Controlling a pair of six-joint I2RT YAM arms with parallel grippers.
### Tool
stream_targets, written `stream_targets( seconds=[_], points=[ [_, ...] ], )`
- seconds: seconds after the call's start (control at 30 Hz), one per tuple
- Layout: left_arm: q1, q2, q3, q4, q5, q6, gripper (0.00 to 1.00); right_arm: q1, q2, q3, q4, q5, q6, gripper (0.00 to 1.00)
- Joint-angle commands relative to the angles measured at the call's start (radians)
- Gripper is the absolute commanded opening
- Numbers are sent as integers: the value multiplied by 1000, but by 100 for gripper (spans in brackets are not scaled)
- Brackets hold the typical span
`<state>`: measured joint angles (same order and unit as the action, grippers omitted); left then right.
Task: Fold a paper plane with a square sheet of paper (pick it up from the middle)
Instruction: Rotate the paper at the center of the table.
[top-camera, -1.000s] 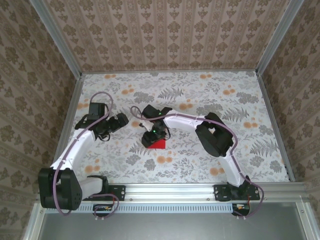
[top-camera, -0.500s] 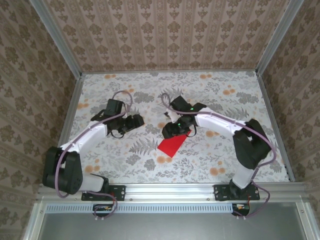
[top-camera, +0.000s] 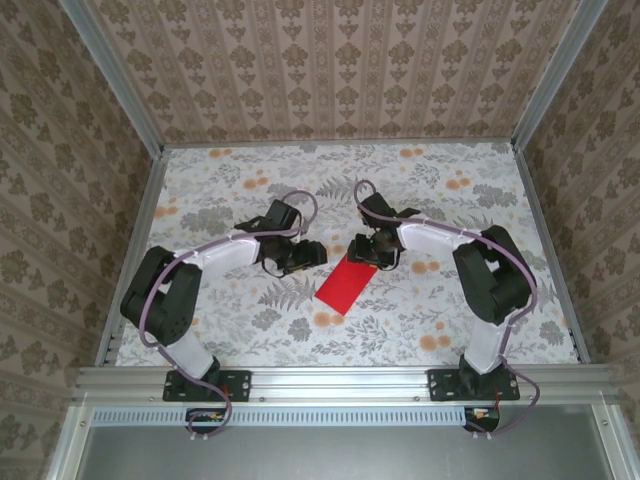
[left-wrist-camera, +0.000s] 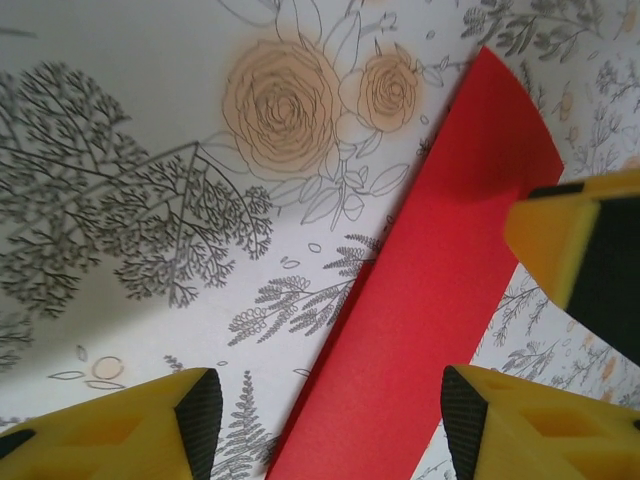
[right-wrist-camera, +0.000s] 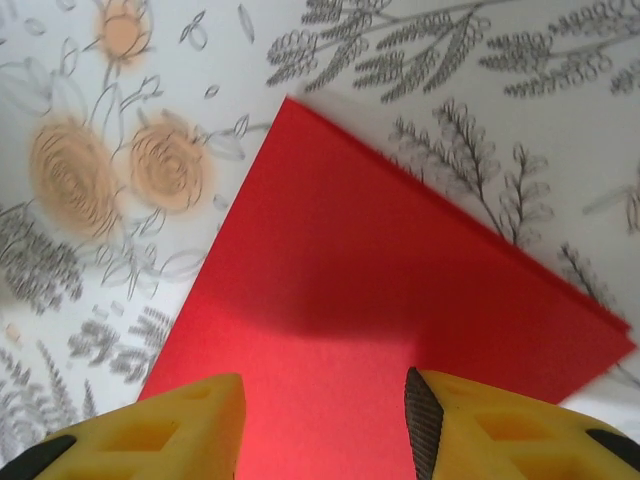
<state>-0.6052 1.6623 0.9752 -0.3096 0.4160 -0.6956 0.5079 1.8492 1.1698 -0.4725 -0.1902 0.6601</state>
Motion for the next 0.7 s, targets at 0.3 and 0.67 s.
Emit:
stream_targets(
  seconds=[0.3, 0.67],
  points=[
    [-24, 14, -2, 35, 10, -64, 60, -11, 178, 173, -5, -76, -241, 47],
    [-12, 30, -10, 86, 17, -72, 37, -14, 240, 325, -48, -321, -532, 44]
  ],
)
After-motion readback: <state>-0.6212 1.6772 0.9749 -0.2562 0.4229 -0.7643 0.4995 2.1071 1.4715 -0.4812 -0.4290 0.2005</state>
